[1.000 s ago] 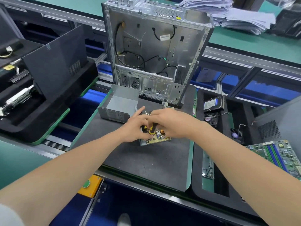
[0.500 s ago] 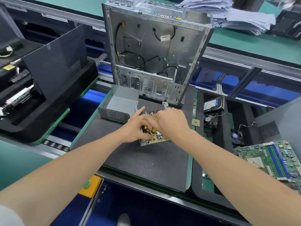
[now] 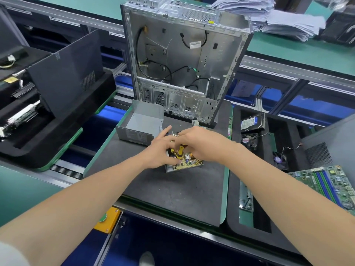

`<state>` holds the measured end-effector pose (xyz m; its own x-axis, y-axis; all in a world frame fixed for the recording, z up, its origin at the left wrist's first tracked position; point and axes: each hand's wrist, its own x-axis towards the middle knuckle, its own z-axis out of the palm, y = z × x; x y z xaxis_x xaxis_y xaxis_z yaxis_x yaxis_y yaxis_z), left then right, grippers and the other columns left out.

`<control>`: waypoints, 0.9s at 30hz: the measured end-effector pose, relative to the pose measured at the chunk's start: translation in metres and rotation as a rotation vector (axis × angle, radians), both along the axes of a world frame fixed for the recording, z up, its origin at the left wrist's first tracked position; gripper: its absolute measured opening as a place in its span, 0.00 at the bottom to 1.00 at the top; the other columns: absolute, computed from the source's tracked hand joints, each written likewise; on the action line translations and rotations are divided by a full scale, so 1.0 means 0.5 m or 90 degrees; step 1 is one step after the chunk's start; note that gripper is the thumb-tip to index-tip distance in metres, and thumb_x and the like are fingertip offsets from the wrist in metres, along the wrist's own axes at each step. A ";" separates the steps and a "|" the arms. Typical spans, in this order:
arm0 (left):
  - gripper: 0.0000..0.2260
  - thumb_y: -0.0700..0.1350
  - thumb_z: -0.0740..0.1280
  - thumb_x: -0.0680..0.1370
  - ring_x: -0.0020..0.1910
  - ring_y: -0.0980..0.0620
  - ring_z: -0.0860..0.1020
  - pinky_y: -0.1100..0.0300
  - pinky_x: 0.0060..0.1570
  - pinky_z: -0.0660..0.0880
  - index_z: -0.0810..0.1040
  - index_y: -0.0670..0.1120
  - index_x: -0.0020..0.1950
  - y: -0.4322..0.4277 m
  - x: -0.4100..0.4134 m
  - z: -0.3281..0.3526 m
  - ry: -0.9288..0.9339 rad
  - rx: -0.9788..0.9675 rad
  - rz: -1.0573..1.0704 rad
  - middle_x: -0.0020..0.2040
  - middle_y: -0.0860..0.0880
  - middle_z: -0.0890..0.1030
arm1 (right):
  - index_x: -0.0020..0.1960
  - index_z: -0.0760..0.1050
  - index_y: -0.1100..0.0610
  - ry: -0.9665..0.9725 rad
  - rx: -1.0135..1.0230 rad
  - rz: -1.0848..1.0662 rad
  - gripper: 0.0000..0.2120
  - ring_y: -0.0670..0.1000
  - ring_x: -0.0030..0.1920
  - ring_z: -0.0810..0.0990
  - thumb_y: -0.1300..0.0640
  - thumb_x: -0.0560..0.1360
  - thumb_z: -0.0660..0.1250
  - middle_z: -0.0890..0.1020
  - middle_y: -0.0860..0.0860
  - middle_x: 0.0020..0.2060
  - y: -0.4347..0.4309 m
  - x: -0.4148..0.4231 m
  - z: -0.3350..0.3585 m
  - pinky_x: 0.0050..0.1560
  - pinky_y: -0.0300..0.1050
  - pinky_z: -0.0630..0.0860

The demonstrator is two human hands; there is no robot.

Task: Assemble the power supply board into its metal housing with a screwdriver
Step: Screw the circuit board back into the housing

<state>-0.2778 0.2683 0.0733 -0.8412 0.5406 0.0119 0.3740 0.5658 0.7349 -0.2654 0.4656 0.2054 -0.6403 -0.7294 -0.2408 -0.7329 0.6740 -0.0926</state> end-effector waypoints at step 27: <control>0.07 0.61 0.75 0.68 0.79 0.64 0.40 0.33 0.76 0.51 0.77 0.70 0.37 0.000 0.001 0.000 0.008 0.005 -0.012 0.65 0.74 0.71 | 0.54 0.81 0.57 -0.047 -0.054 -0.119 0.07 0.58 0.52 0.81 0.55 0.81 0.68 0.83 0.55 0.49 -0.015 0.027 -0.011 0.54 0.56 0.78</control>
